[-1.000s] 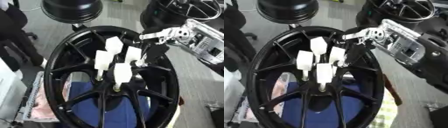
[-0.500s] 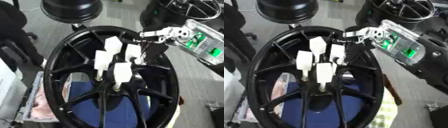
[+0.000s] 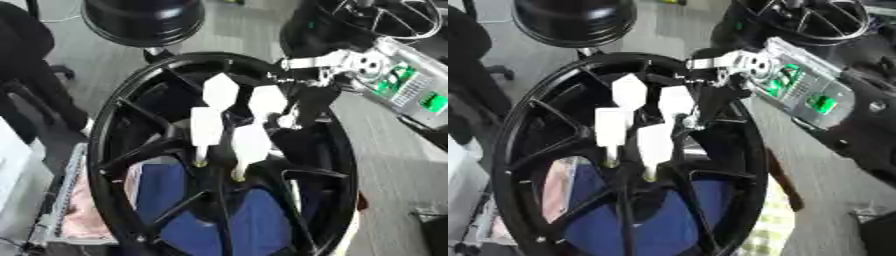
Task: Pull the pin out of the wheel hub.
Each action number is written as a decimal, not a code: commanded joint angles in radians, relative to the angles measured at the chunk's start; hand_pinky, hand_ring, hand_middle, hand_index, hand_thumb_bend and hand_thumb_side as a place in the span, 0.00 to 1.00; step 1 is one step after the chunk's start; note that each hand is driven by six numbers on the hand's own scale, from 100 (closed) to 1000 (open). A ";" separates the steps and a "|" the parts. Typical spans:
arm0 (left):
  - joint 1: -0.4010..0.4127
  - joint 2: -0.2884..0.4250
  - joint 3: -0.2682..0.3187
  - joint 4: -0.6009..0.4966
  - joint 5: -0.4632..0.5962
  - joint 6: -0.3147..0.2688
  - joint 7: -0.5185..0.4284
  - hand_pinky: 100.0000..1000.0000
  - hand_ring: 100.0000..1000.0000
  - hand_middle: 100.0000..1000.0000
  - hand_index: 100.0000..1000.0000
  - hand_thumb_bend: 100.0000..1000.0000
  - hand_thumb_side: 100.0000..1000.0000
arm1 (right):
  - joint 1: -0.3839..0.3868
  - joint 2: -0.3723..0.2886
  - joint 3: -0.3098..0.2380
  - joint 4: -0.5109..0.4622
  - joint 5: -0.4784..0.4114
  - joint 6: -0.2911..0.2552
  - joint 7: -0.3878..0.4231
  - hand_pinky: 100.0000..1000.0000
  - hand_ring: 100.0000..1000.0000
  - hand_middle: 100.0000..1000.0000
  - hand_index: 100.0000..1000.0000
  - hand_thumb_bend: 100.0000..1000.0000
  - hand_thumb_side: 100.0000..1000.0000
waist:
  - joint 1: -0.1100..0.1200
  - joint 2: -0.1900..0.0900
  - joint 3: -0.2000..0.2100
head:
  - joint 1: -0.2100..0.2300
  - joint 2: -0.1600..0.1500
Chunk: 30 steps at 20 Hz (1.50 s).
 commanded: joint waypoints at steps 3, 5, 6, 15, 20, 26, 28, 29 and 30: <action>-0.013 0.018 0.003 -0.017 0.004 0.004 -0.005 0.74 0.80 0.71 0.83 0.10 0.55 | -0.025 -0.075 -0.092 -0.045 -0.078 0.032 -0.043 0.77 0.63 0.30 0.46 0.00 0.00 | 0.015 -0.027 -0.007 | 0.003 0.004; -0.012 0.018 0.005 -0.017 0.005 0.004 -0.004 0.74 0.80 0.71 0.84 0.10 0.54 | -0.034 -0.093 -0.131 -0.058 -0.103 0.033 -0.063 0.77 0.63 0.30 0.46 0.00 0.00 | 0.017 -0.034 -0.010 | 0.005 0.004; -0.011 0.019 0.006 -0.017 0.005 0.004 -0.003 0.74 0.80 0.71 0.84 0.10 0.54 | -0.039 -0.103 -0.156 -0.063 -0.112 0.031 -0.075 0.77 0.62 0.30 0.46 0.00 0.00 | 0.018 -0.037 -0.013 | 0.007 0.004; -0.011 0.031 0.009 -0.017 0.000 0.001 0.000 0.74 0.80 0.71 0.84 0.11 0.52 | 0.112 -0.305 -0.349 -0.093 -0.118 -0.023 -0.178 0.77 0.63 0.32 0.48 0.00 0.00 | 0.027 -0.047 -0.038 | 0.041 0.003; -0.011 0.029 0.015 -0.017 -0.007 -0.001 0.009 0.74 0.80 0.71 0.84 0.11 0.52 | 0.374 -0.437 -0.503 -0.110 -0.173 -0.046 -0.312 0.77 0.63 0.32 0.48 0.00 0.00 | 0.037 -0.038 -0.040 | 0.050 -0.002; -0.014 0.025 0.018 -0.017 -0.012 -0.003 0.014 0.74 0.80 0.71 0.84 0.11 0.52 | 0.605 -0.472 -0.626 -0.092 -0.223 -0.073 -0.444 0.78 0.64 0.34 0.51 0.00 0.00 | 0.044 -0.030 -0.044 | 0.060 -0.012; -0.014 0.025 0.019 -0.017 -0.013 -0.003 0.017 0.74 0.80 0.71 0.84 0.11 0.52 | 0.663 -0.463 -0.651 -0.078 -0.218 -0.086 -0.469 0.78 0.65 0.36 0.52 0.00 0.00 | 0.045 -0.029 -0.044 | 0.065 -0.014; -0.014 0.024 0.020 -0.017 -0.014 -0.003 0.017 0.74 0.80 0.71 0.84 0.11 0.52 | 0.687 -0.456 -0.660 -0.074 -0.215 -0.093 -0.476 0.78 0.65 0.36 0.52 0.00 0.00 | 0.045 -0.028 -0.044 | 0.066 -0.016; -0.014 0.023 0.020 -0.017 -0.014 -0.003 0.019 0.74 0.80 0.71 0.84 0.11 0.52 | 0.707 -0.448 -0.668 -0.070 -0.212 -0.100 -0.481 0.78 0.65 0.36 0.53 0.00 0.00 | 0.046 -0.028 -0.043 | 0.068 -0.019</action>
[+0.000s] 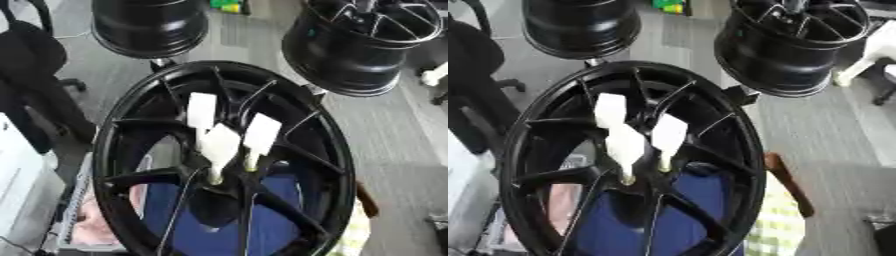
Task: Pull the pin out of the wheel hub.
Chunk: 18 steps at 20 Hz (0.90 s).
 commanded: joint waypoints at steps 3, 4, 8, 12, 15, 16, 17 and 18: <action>-0.015 0.021 0.014 -0.017 -0.005 -0.001 0.009 0.74 0.80 0.71 0.84 0.11 0.52 | 0.048 -0.012 -0.055 0.016 0.008 -0.027 -0.033 0.78 0.65 0.37 0.53 0.00 0.00 | 0.006 -0.009 0.002 | 0.008 -0.022; -0.015 0.021 0.014 -0.017 -0.005 -0.001 0.009 0.74 0.80 0.71 0.84 0.11 0.52 | 0.051 -0.011 -0.056 0.017 0.009 -0.029 -0.034 0.78 0.65 0.37 0.53 0.00 0.00 | 0.006 -0.009 0.002 | 0.008 -0.023; -0.012 0.018 0.016 -0.017 -0.006 -0.001 0.011 0.74 0.80 0.71 0.84 0.11 0.52 | 0.082 0.007 -0.046 0.048 0.029 -0.023 -0.040 0.79 0.68 0.42 0.59 0.00 0.00 | 0.008 -0.006 0.002 | 0.009 -0.025; -0.012 0.013 0.014 -0.017 -0.005 0.001 0.010 0.74 0.80 0.71 0.84 0.11 0.53 | 0.106 0.018 -0.040 0.113 0.067 -0.042 -0.043 0.81 0.75 0.57 0.73 0.01 0.00 | 0.009 -0.005 0.007 | 0.004 -0.022; -0.011 0.013 0.015 -0.017 -0.005 0.001 0.010 0.74 0.80 0.71 0.84 0.11 0.53 | 0.111 0.023 -0.037 0.144 0.098 -0.067 -0.022 0.85 0.86 0.79 0.87 0.06 0.33 | 0.009 -0.003 0.008 | 0.005 -0.014; -0.010 0.013 0.016 -0.017 -0.006 0.001 0.010 0.74 0.80 0.71 0.84 0.11 0.53 | 0.112 0.025 -0.040 0.153 0.108 -0.074 -0.017 0.85 0.86 0.80 0.88 0.05 0.35 | 0.009 -0.003 0.008 | 0.007 -0.013; -0.010 0.013 0.016 -0.017 -0.006 0.001 0.011 0.74 0.80 0.71 0.84 0.11 0.53 | 0.112 0.027 -0.044 0.159 0.117 -0.079 -0.013 0.85 0.87 0.82 0.88 0.04 0.38 | 0.009 -0.002 0.007 | 0.008 -0.014; -0.009 0.013 0.016 -0.017 -0.007 0.001 0.011 0.74 0.80 0.71 0.84 0.11 0.53 | 0.111 0.029 -0.048 0.163 0.124 -0.082 -0.012 0.85 0.87 0.82 0.88 0.04 0.38 | 0.008 -0.002 0.007 | 0.008 -0.014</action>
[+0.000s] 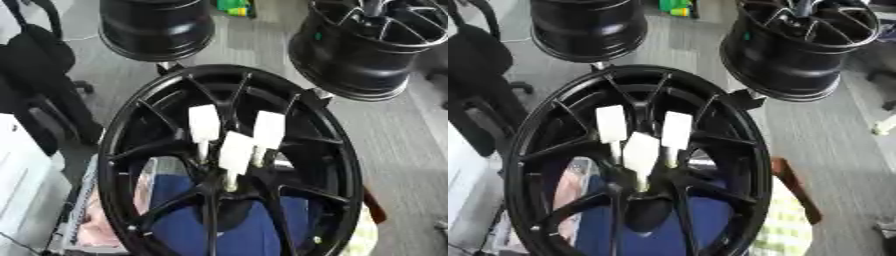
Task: Pull the pin out of the wheel hub.
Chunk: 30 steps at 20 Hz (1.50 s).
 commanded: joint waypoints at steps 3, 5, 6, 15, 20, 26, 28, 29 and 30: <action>-0.008 0.014 0.012 -0.017 -0.005 0.000 0.005 0.74 0.80 0.71 0.84 0.11 0.53 | -0.008 -0.021 -0.032 0.015 0.036 -0.019 0.003 0.85 0.87 0.82 0.88 0.04 0.37 | 0.001 -0.011 -0.001 | 0.002 0.002; -0.007 0.014 0.013 -0.017 -0.006 -0.001 0.005 0.74 0.80 0.71 0.83 0.11 0.53 | -0.009 -0.017 -0.039 0.011 0.036 -0.020 -0.003 0.85 0.86 0.81 0.88 0.02 0.36 | 0.000 -0.012 -0.001 | 0.002 0.002; -0.006 0.014 0.013 -0.017 -0.006 0.000 0.006 0.74 0.80 0.71 0.83 0.11 0.53 | -0.010 -0.015 -0.043 0.008 0.035 -0.020 -0.007 0.85 0.86 0.81 0.88 0.02 0.36 | 0.000 -0.012 -0.002 | 0.003 0.002; -0.002 0.014 0.016 -0.017 -0.008 0.001 0.010 0.74 0.80 0.71 0.83 0.11 0.52 | -0.061 0.022 -0.109 -0.097 -0.006 -0.034 -0.096 0.84 0.82 0.78 0.87 0.00 0.40 | 0.002 -0.016 -0.006 | 0.000 -0.006; -0.001 0.016 0.017 -0.017 -0.009 0.001 0.013 0.74 0.80 0.71 0.83 0.11 0.52 | -0.120 0.054 -0.165 -0.196 -0.076 -0.085 -0.172 0.83 0.79 0.75 0.84 0.00 0.49 | 0.005 -0.017 -0.009 | 0.005 0.000; 0.000 0.012 0.016 -0.017 -0.008 0.002 0.013 0.74 0.80 0.71 0.83 0.11 0.52 | -0.146 0.082 -0.142 -0.262 -0.161 -0.131 -0.262 0.83 0.79 0.74 0.84 0.00 0.57 | 0.006 -0.019 -0.005 | 0.002 -0.008; 0.000 0.013 0.016 -0.017 -0.008 0.002 0.013 0.74 0.80 0.71 0.84 0.11 0.52 | -0.152 0.089 -0.134 -0.282 -0.184 -0.147 -0.294 0.83 0.79 0.74 0.84 0.00 0.55 | 0.006 -0.019 -0.004 | 0.003 -0.013; -0.001 0.013 0.016 -0.017 -0.008 0.002 0.013 0.74 0.80 0.71 0.84 0.11 0.52 | -0.156 0.093 -0.130 -0.290 -0.193 -0.155 -0.311 0.83 0.79 0.74 0.85 0.00 0.54 | 0.006 -0.019 -0.003 | 0.002 -0.014; -0.001 0.013 0.016 -0.017 -0.008 0.002 0.013 0.74 0.80 0.71 0.84 0.11 0.52 | -0.160 0.095 -0.126 -0.297 -0.202 -0.163 -0.324 0.83 0.79 0.74 0.85 0.00 0.54 | 0.006 -0.019 -0.003 | 0.001 -0.016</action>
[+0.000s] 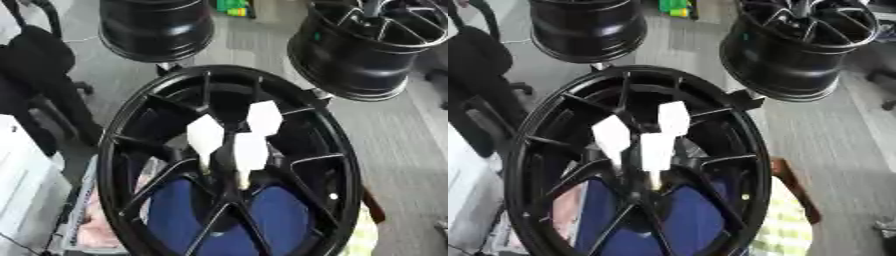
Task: Pull the pin out of the wheel hub.
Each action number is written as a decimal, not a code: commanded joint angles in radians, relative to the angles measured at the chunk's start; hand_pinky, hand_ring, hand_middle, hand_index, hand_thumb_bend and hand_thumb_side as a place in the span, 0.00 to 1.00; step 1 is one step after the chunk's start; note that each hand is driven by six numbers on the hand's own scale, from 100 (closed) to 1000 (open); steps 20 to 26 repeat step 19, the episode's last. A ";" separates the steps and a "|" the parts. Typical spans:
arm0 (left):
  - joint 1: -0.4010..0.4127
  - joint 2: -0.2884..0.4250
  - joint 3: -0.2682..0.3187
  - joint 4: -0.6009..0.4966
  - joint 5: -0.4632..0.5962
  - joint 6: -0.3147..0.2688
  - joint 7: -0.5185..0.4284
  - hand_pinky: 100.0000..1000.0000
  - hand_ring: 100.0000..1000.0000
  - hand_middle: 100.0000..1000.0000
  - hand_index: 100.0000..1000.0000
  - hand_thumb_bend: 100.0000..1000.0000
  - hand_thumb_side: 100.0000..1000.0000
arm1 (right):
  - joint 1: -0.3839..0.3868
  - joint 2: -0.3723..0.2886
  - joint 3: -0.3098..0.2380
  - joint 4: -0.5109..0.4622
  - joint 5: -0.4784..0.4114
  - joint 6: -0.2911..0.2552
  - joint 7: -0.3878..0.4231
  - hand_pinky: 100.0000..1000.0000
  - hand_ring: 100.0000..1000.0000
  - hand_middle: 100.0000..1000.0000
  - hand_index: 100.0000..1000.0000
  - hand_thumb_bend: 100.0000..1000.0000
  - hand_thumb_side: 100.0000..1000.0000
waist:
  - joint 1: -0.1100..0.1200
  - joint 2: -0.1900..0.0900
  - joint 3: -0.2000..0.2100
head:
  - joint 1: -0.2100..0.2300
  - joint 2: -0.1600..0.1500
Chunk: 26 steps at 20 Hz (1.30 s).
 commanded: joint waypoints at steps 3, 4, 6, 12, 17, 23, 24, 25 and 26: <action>-0.011 0.015 0.012 -0.017 0.001 0.000 0.002 0.74 0.80 0.71 0.84 0.11 0.52 | -0.028 -0.014 0.002 -0.047 -0.045 -0.038 -0.059 0.83 0.79 0.74 0.85 0.00 0.49 | 0.005 -0.014 0.000 | -0.002 -0.012; -0.012 0.016 0.012 -0.017 0.001 0.000 0.002 0.74 0.80 0.71 0.84 0.11 0.52 | -0.030 -0.013 0.003 -0.053 -0.047 -0.046 -0.064 0.83 0.79 0.74 0.85 0.00 0.49 | 0.005 -0.014 0.000 | -0.002 -0.013; -0.013 0.017 0.011 -0.017 0.002 0.000 0.002 0.74 0.80 0.71 0.84 0.11 0.52 | -0.033 -0.010 0.002 -0.058 -0.046 -0.054 -0.074 0.83 0.78 0.73 0.84 0.00 0.50 | 0.006 -0.013 -0.001 | -0.001 -0.012; -0.013 0.016 0.011 -0.017 0.003 0.000 0.003 0.74 0.80 0.71 0.84 0.11 0.52 | -0.042 0.005 0.004 -0.071 -0.036 -0.074 -0.105 0.83 0.77 0.72 0.84 0.00 0.50 | 0.009 -0.013 0.000 | 0.002 -0.009; -0.014 0.014 0.010 -0.017 0.005 0.000 0.006 0.74 0.80 0.71 0.84 0.12 0.52 | -0.048 0.015 0.003 -0.078 -0.030 -0.094 -0.126 0.82 0.77 0.73 0.84 0.00 0.50 | 0.009 -0.015 -0.002 | 0.007 -0.011; -0.014 0.015 0.010 -0.017 0.005 0.000 0.005 0.74 0.80 0.71 0.84 0.12 0.52 | -0.049 0.019 0.004 -0.081 -0.027 -0.104 -0.130 0.83 0.77 0.75 0.85 0.00 0.49 | 0.009 -0.016 -0.001 | 0.006 -0.011; -0.014 0.015 0.010 -0.017 0.005 0.000 0.005 0.74 0.80 0.71 0.84 0.12 0.52 | -0.049 0.019 0.004 -0.081 -0.027 -0.104 -0.130 0.83 0.77 0.75 0.85 0.00 0.49 | 0.009 -0.016 -0.001 | 0.006 -0.011; -0.014 0.015 0.010 -0.017 0.005 0.000 0.005 0.74 0.80 0.71 0.84 0.12 0.52 | -0.049 0.019 0.004 -0.081 -0.027 -0.104 -0.130 0.83 0.77 0.75 0.85 0.00 0.49 | 0.009 -0.016 -0.001 | 0.006 -0.011; -0.014 0.015 0.010 -0.017 0.005 0.000 0.005 0.74 0.80 0.71 0.84 0.12 0.52 | -0.049 0.019 0.004 -0.081 -0.027 -0.104 -0.130 0.83 0.77 0.75 0.85 0.00 0.49 | 0.009 -0.016 -0.001 | 0.006 -0.011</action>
